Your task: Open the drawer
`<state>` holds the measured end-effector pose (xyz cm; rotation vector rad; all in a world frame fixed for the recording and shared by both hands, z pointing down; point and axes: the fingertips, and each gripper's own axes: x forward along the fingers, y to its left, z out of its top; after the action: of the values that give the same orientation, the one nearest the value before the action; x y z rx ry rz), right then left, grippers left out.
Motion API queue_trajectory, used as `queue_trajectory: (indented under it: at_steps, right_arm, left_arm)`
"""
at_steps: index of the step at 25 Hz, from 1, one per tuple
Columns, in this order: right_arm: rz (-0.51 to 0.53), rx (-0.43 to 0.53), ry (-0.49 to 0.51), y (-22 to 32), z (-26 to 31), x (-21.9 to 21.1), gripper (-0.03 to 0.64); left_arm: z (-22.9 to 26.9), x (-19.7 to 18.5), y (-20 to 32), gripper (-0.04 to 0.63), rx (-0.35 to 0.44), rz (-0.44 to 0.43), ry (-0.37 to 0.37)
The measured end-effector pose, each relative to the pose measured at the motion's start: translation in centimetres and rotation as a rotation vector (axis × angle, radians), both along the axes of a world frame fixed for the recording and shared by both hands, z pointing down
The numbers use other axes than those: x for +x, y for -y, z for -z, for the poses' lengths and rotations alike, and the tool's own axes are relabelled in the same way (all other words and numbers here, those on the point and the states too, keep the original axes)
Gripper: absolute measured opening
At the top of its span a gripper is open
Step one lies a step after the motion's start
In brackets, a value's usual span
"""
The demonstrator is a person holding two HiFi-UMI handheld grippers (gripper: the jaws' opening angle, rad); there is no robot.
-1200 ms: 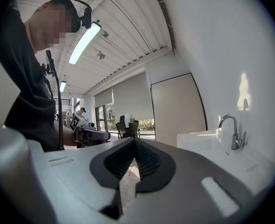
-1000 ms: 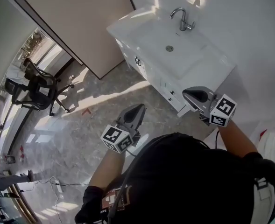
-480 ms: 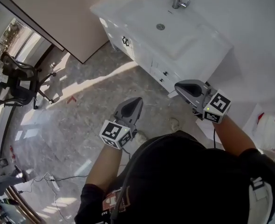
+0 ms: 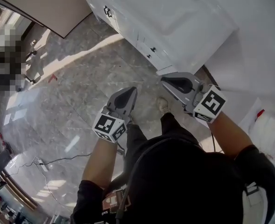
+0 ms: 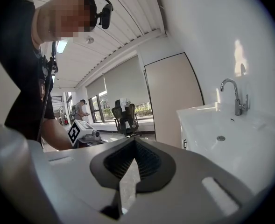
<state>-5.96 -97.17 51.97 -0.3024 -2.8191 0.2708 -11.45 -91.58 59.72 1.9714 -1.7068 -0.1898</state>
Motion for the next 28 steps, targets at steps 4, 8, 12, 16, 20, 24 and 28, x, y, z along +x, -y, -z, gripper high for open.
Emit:
queue_trajectory:
  at_steps: [4,8,12,16,20,24,28]
  right_arm:
    - [-0.014,0.006,-0.003,0.2,-3.0,0.5,-0.006]
    - [-0.026,0.002,-0.003,0.2,-6.3,1.3,-0.006]
    - [-0.040,-0.028,-0.011,0.3,-10.1,2.2,-0.006]
    - [-0.046,-0.075,-0.039,-0.3,-13.7,3.2,-0.006]
    - [-0.014,-0.081,-0.061,-1.6,-16.3,4.4,-0.006]
    - [0.014,-0.072,-0.085,-3.2,-20.0,6.0,-0.006]
    - [0.003,-0.087,-0.119,-2.9,-22.2,6.7,-0.006]
  left_arm:
    - [-4.3,-0.1,2.0,-0.008,-0.007,0.014,-0.026]
    - [-9.2,0.3,4.2,-0.008,-0.028,0.005,-0.045]
    - [-13.8,0.2,6.7,-0.008,-0.072,0.010,-0.049]
    - [-17.6,0.1,8.0,-0.008,-0.101,0.023,-0.067]
    - [-20.4,0.4,10.4,-0.008,-0.100,0.004,-0.103]
    - [-24.5,1.1,12.3,-0.008,-0.119,-0.003,-0.116]
    - [-27.1,0.8,14.5,-0.008,-0.131,-0.024,-0.106]
